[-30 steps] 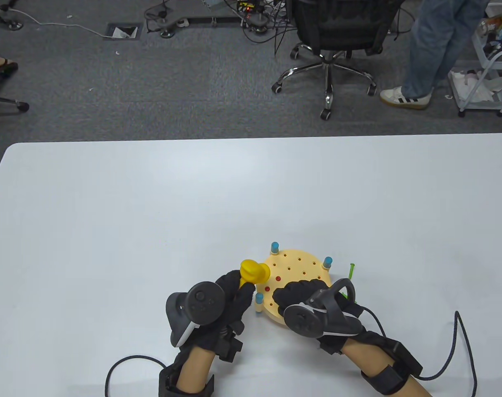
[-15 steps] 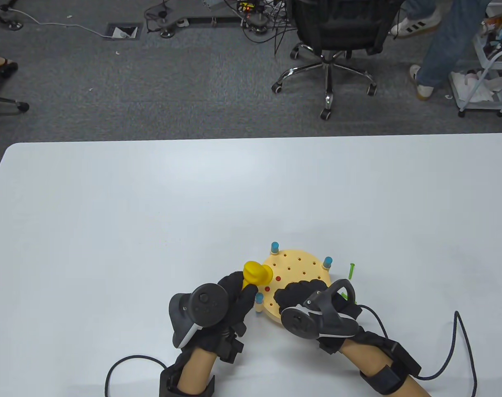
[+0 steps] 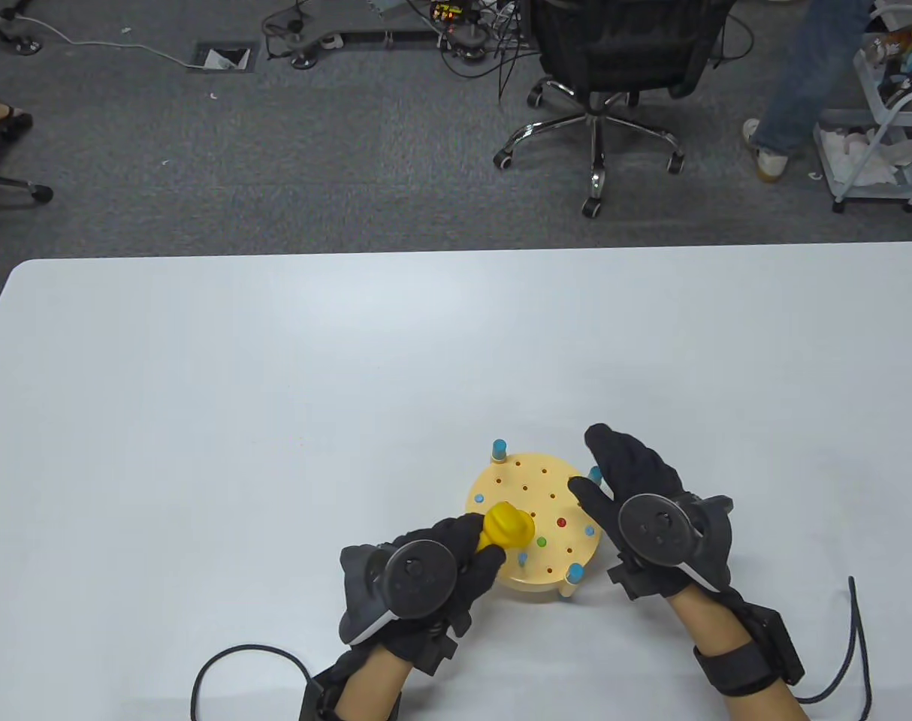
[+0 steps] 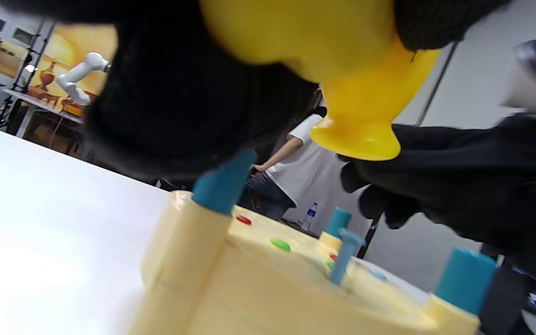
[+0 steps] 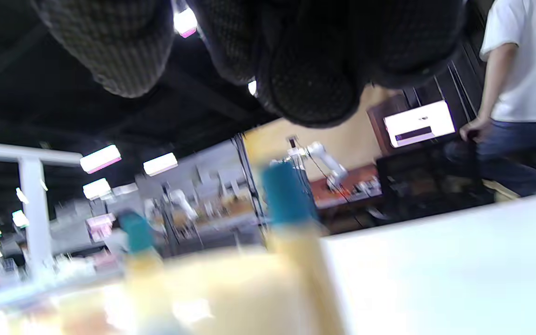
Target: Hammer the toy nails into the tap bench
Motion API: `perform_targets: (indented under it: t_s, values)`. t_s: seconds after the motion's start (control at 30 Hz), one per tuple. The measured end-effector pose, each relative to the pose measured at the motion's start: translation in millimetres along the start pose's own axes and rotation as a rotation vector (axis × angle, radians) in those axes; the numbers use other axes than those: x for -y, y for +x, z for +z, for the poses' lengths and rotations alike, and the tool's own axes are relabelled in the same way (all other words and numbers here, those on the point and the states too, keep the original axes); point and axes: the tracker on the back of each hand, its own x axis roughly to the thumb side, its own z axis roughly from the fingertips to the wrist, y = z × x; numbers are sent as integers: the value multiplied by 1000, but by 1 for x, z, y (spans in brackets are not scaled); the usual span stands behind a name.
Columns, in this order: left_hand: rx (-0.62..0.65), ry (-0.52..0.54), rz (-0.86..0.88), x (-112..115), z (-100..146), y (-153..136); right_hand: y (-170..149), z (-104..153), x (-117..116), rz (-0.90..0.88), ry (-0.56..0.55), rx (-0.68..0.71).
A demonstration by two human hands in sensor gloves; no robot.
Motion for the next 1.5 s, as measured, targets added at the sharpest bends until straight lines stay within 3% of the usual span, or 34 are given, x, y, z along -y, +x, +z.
perform_targets:
  t_s: [0.13, 0.23, 0.37, 0.4, 0.43, 0.47, 0.53, 0.57, 0.6, 0.67, 0.7, 0.77, 0.8, 0.83, 0.87, 0.9, 0.97, 1.0, 1.03, 1.07, 1.1, 1.13, 1.17, 1.2, 1.23, 1.27, 1.3, 1.33, 1.37, 1.4, 1.47, 1.5]
  values:
    - [9, -7, -162, 14, 2, 17, -20, -8, -28, -82, 102, -78]
    - [3, -82, -248, 21, 3, 28, -24, -7, -44, -176, 188, -120]
    - [5, 134, -314, 11, 12, 39, -23, -6, -48, -143, 183, -115]
    - [-2, 103, -330, 14, 11, 41, -23, -6, -49, -140, 184, -116]
    - [-58, -48, -419, 25, 7, 40, -23, -6, -49, -139, 178, -116]
    - [-85, -121, -479, 24, 7, 43, -23, -5, -50, -141, 177, -116]
    - [-27, 8, -475, 19, 9, 48, -24, -6, -50, -152, 187, -116]
    - [-39, 137, -422, 11, 15, 49, -24, -6, -51, -154, 190, -116]
    - [-18, 136, -365, 14, 13, 49, -25, -6, -51, -154, 190, -116]
    - [-171, -179, -553, 23, 9, 46, -24, -5, -51, -155, 186, -123]
    - [-131, -139, -587, 21, 10, 46, -24, -5, -51, -157, 184, -125]
    - [-75, 129, -441, 10, 15, 46, -24, -6, -51, -149, 194, -121]
    - [-21, 117, -344, 11, 15, 47, -24, -6, -51, -148, 194, -121]
    - [-66, -79, -367, 28, 7, 43, -24, -5, -51, -149, 193, -123]
    - [-180, -160, -451, 27, 8, 43, -24, -5, -51, -150, 192, -125]
    - [-120, -177, -544, 22, 7, 49, -24, -5, -51, -155, 189, -128]
    - [-128, 146, -542, 4, 17, 52, -23, -5, -51, -149, 195, -126]
    - [-47, 263, -403, -5, 22, 53, -24, -6, -51, -147, 201, -123]
    - [-21, 219, -317, 2, 19, 52, -24, -6, -51, -149, 204, -124]
    - [-123, -138, -456, 36, 7, 43, -24, -5, -52, -155, 201, -128]
    - [-167, -179, -672, 25, 10, 50, -24, -5, -52, -156, 199, -132]
    - [-82, -95, -656, 21, 9, 53, -23, -5, -51, -153, 201, -132]
    - [-96, 105, -616, 8, 15, 58, -23, -6, -51, -143, 209, -129]
    - [-46, 189, -456, 4, 19, 58, -23, -6, -51, -140, 211, -125]
    - [-21, 70, -373, 21, 13, 56, -24, -6, -51, -146, 213, -127]
    - [-125, -207, -464, 44, 1, 44, -23, -5, -52, -155, 210, -137]
    - [-133, -181, -625, 26, 8, 51, -23, -5, -51, -156, 208, -135]
    - [-89, -109, -627, 23, 7, 51, -23, -5, -51, -153, 207, -135]
    - [-120, 59, -582, 13, 11, 51, -22, -5, -51, -144, 212, -132]
    - [-108, 192, -411, -2, 16, 46, -23, -6, -51, -141, 219, -127]
    - [-128, 314, -112, -24, 23, 29, -26, -8, -48, -155, 261, -121]
    - [-148, 323, -8, -32, 24, 17, -30, -8, -44, -180, 297, -121]
